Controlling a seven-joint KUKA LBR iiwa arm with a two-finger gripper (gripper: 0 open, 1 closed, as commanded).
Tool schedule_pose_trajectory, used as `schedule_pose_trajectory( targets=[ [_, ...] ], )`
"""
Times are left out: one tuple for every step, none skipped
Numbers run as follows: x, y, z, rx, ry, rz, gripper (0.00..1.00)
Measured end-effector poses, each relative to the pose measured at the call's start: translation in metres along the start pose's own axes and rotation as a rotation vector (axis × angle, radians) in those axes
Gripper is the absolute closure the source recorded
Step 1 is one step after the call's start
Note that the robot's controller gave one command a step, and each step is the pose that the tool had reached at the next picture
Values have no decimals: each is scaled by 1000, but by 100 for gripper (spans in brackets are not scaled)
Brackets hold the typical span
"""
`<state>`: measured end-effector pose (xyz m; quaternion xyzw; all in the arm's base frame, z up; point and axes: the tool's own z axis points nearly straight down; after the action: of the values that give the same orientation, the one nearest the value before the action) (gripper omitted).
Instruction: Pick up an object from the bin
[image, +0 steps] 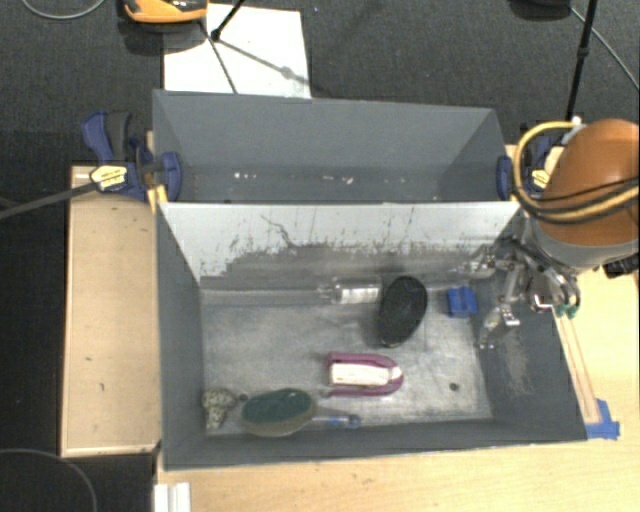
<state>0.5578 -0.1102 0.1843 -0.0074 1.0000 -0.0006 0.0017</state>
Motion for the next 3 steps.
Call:
schedule_pose_trajectory(
  targets=[
    [-36, 11, 115, -1, -4, 0, 0],
    [-11, 81, 108, -3, 0, -171, 0],
    [-12, 79, -7, 1, -8, -303, 0]
  ],
)
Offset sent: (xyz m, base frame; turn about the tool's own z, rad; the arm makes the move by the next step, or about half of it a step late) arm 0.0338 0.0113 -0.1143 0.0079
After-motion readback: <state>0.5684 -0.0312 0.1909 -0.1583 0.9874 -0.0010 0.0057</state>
